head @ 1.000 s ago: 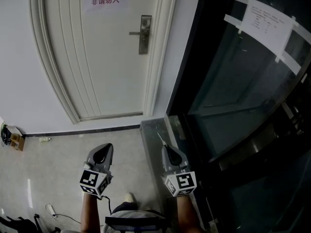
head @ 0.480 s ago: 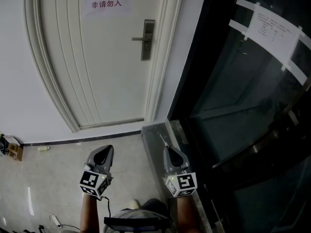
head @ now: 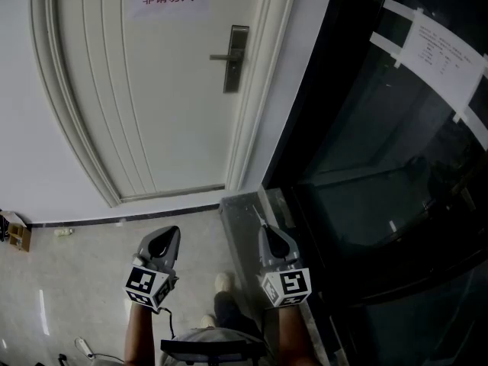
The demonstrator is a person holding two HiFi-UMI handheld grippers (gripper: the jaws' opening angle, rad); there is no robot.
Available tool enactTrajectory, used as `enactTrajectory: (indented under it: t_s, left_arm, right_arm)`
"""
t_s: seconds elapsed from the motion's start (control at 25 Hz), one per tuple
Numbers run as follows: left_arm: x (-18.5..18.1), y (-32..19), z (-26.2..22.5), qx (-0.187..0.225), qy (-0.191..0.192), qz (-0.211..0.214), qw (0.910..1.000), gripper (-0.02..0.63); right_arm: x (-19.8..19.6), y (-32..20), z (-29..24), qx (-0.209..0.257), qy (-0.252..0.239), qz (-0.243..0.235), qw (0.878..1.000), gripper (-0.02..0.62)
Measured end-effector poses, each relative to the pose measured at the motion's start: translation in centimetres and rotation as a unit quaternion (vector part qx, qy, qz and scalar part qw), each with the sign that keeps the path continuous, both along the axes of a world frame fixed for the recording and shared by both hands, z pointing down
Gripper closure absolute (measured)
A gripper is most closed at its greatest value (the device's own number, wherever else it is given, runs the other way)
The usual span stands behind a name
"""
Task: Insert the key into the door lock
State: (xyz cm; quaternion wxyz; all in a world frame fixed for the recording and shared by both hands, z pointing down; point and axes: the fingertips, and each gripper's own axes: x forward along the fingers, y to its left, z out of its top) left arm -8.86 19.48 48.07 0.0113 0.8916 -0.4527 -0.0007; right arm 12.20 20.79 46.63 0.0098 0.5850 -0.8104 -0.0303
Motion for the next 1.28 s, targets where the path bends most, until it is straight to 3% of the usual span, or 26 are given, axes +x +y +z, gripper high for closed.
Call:
enactTrajectory:
  t_s: [0.28,1.28]
  left_arm:
    - [0.4,-4.6,0.0,0.0,-0.003,-0.008,1.0,0.604]
    - [4.1,-22.3,-1.0,0.005,-0.003,-0.048,0.9988,0.604]
  right_arm:
    - [0.9,-4.9,-0.1,0.008,0.015,0.001,1.0,0.584]
    - [4.8,-24.4,0.2,0.0,0.001,-0.04,0.999,0.584]
